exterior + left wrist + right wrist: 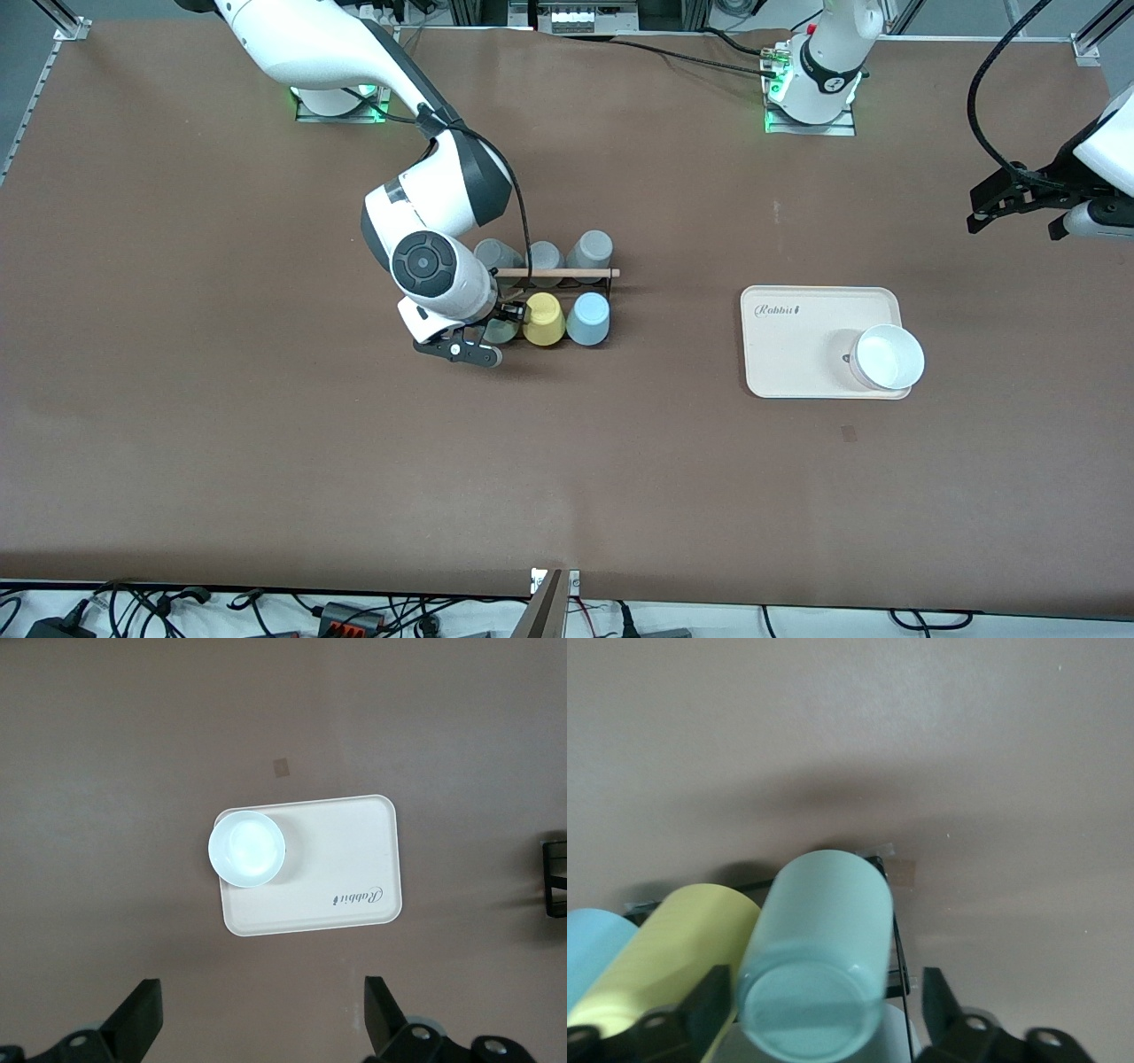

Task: Hang scattered cups on rack with three cups

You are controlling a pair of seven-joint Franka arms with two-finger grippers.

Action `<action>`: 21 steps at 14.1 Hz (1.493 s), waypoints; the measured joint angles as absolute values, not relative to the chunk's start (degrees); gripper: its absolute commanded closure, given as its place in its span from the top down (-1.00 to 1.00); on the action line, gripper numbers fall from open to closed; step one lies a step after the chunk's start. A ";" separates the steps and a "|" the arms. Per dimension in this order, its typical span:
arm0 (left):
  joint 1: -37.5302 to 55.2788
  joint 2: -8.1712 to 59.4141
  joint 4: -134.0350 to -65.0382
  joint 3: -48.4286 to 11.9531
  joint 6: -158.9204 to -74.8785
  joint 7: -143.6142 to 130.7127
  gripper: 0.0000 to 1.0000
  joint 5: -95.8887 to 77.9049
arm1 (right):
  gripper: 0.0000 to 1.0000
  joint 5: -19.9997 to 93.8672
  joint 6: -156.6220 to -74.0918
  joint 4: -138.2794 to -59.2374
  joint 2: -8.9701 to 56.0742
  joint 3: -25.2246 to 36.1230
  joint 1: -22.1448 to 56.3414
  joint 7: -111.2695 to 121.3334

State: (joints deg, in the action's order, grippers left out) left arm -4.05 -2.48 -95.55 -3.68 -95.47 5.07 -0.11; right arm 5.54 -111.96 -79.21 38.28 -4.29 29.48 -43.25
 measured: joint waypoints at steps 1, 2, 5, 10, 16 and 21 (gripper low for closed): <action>-4.05 -2.48 -95.55 -3.68 -95.47 5.07 1.00 -0.11 | 1.00 5.54 -111.92 -78.33 38.19 -4.11 29.45 -43.25; -4.05 -2.48 -95.56 -3.68 -95.47 5.07 1.00 -0.11 | 1.00 5.54 -111.73 -77.43 37.94 -3.83 29.39 -43.25; -4.05 -2.48 -95.57 -3.69 -95.47 5.07 1.00 -0.11 | 1.00 5.42 -109.72 -75.44 35.56 -3.07 28.46 -43.24; -4.06 -2.48 -95.58 -3.70 -95.47 5.07 1.00 -0.11 | 1.00 4.84 -104.39 -74.98 29.50 -2.41 19.53 -34.33; -4.07 -2.48 -95.61 -3.70 -95.47 5.07 1.00 -0.11 | 1.00 4.80 -99.37 -73.48 25.14 -2.15 7.03 -21.05; -4.08 -2.48 -95.62 -3.70 -95.47 5.07 1.00 -0.11 | 1.00 4.78 -98.71 -73.23 22.49 -2.16 1.62 -15.41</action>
